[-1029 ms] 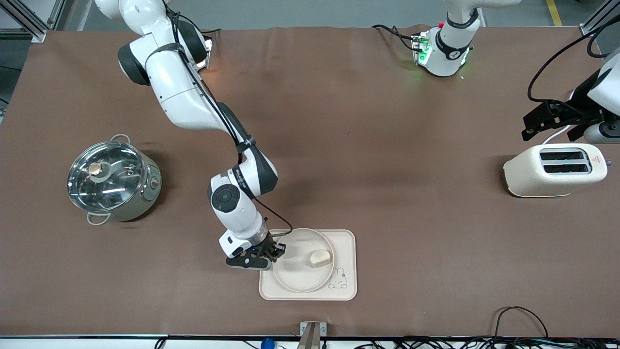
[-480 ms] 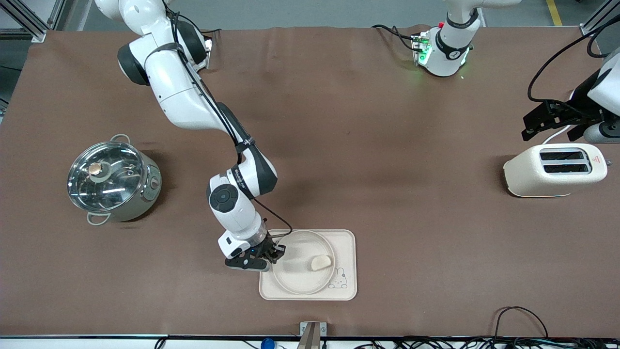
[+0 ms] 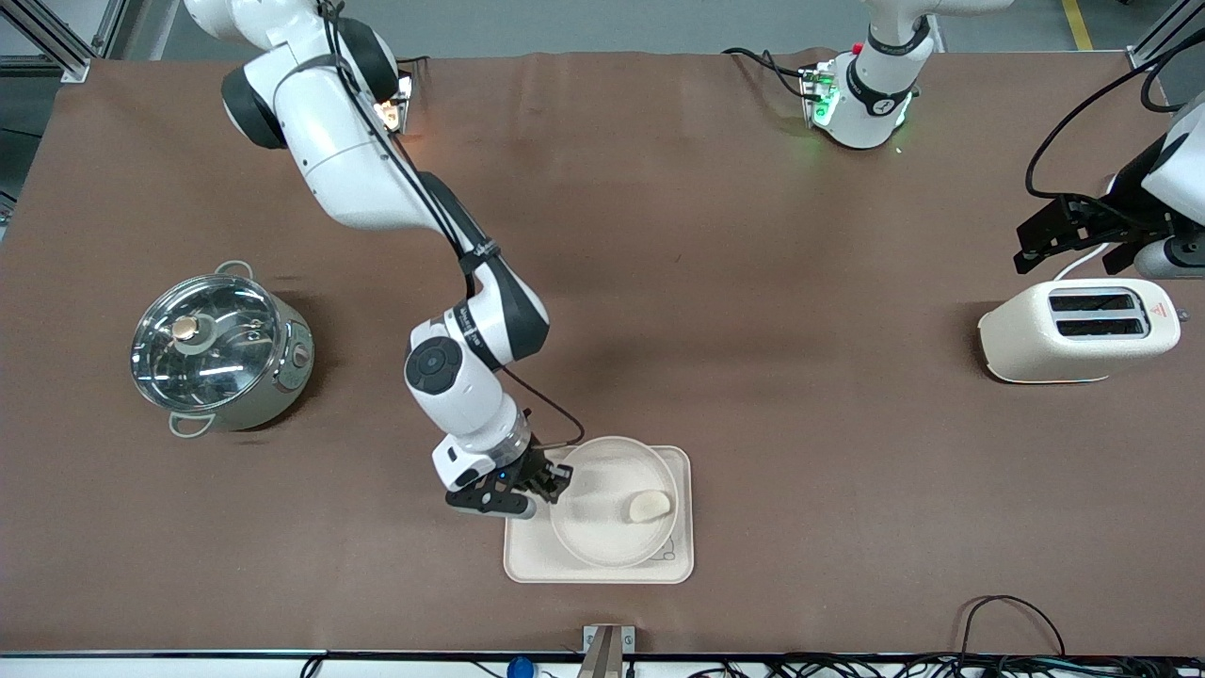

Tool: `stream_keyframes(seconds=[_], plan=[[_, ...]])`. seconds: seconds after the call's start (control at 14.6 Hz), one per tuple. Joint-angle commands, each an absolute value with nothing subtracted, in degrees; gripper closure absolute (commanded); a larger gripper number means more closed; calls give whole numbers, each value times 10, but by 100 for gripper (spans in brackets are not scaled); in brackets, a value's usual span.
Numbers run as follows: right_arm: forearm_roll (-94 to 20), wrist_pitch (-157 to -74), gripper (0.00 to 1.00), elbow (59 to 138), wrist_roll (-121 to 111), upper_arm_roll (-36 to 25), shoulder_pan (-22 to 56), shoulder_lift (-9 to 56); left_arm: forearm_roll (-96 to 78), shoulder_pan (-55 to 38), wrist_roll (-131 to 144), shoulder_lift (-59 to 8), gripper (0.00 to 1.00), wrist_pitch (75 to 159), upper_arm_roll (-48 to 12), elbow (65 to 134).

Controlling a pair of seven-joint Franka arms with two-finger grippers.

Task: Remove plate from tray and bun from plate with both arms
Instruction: 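Lift the plate off the tray and set it down beyond the tray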

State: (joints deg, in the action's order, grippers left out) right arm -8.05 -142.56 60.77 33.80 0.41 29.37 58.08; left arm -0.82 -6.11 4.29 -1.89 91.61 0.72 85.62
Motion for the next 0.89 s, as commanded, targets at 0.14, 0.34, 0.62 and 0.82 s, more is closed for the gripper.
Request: stream_keyframes(seconds=[0.14, 0.34, 0.62, 0.82], plan=[[-109, -1557, 100, 944, 349, 25, 320, 391, 1, -61, 33, -19, 0, 916, 7, 852], [-110, -1633, 100, 1053, 349, 41, 327, 348, 0, -62, 33, -18, 0, 915, 6, 853], [-109, -1695, 100, 1142, 344, 42, 335, 321, -1, -61, 33, -18, 0, 914, 6, 854], [-109, -1722, 100, 1174, 342, 42, 338, 314, -1, -61, 33, -18, 0, 913, 7, 856]])
